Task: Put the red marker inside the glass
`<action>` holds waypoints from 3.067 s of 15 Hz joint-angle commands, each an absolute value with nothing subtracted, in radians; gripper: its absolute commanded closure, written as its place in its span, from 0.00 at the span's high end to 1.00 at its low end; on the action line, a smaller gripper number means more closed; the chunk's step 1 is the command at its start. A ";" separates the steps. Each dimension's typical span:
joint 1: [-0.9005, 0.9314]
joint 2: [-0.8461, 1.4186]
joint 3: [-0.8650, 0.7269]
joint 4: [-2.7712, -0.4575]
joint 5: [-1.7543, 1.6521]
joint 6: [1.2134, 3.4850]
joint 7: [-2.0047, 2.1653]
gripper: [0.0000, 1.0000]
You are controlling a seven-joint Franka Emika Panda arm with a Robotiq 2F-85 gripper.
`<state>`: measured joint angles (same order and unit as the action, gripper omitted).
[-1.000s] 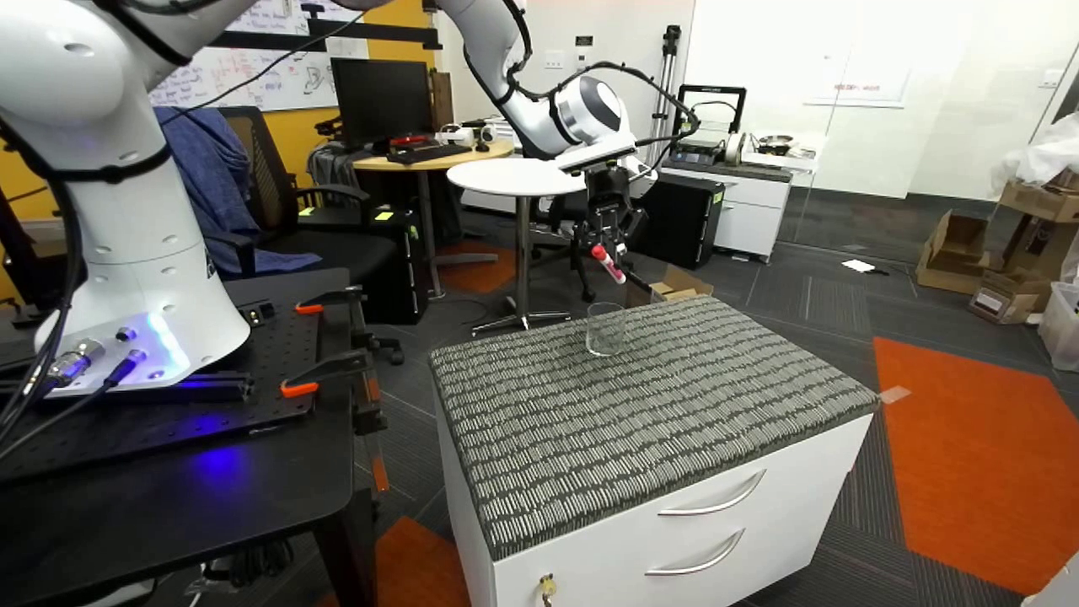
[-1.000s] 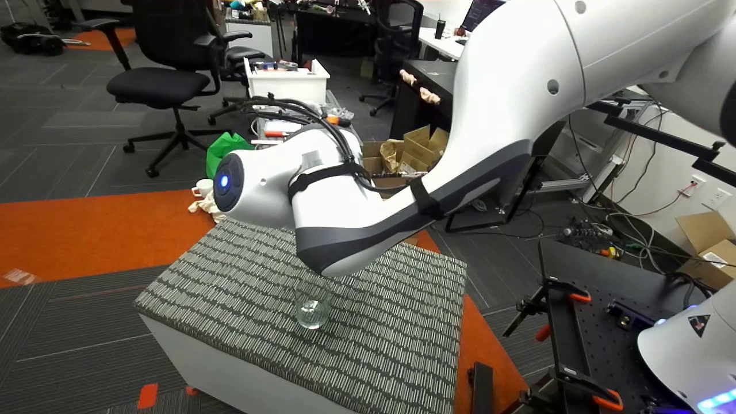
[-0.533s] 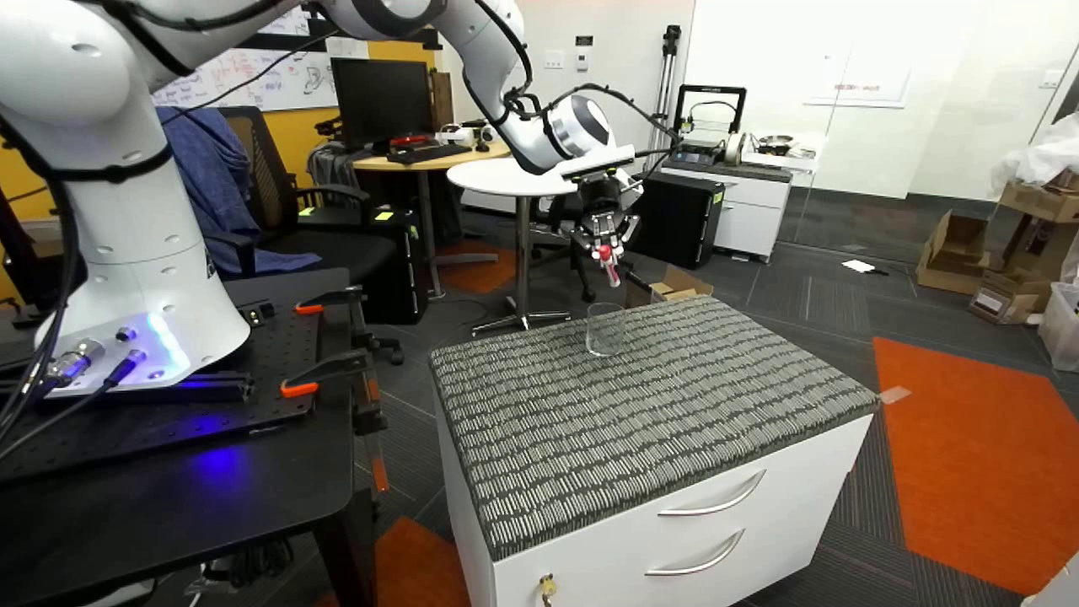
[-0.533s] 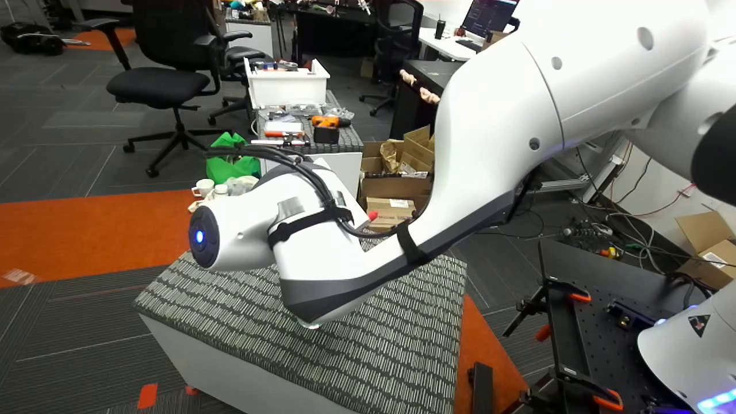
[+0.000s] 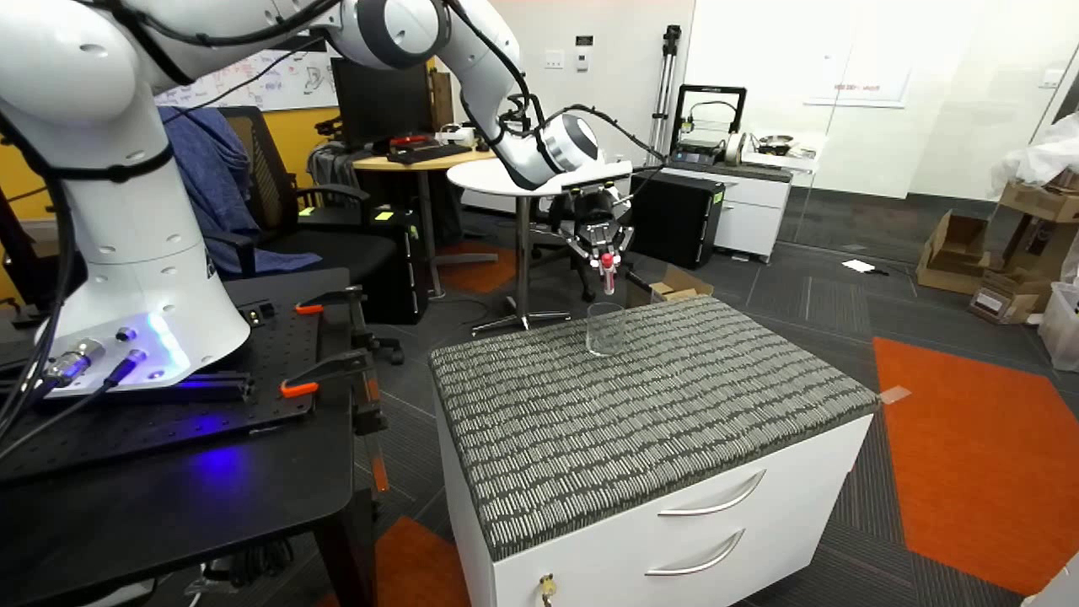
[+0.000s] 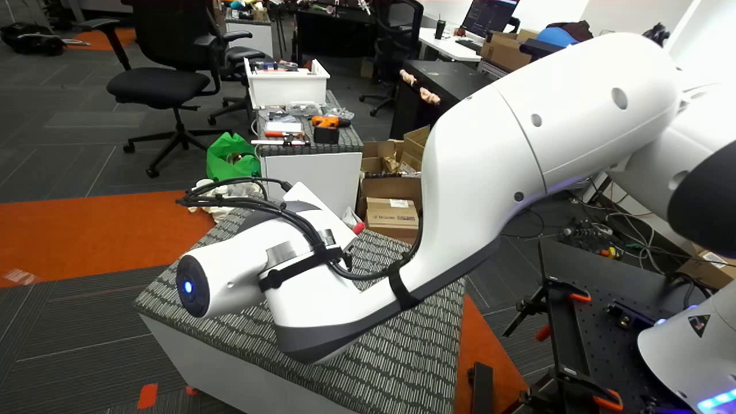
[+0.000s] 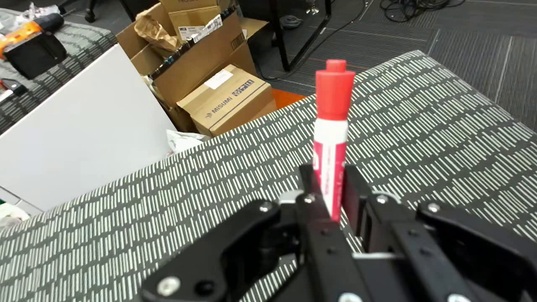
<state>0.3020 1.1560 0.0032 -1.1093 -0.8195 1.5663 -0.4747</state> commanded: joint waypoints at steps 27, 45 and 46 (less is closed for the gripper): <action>0.383 1.444 -0.028 -0.707 -0.819 1.473 -0.807 0.77; 0.178 1.250 -0.041 -0.739 -0.690 1.467 -0.459 1.00; 0.160 1.232 -0.034 -0.747 -0.669 1.479 -0.436 1.00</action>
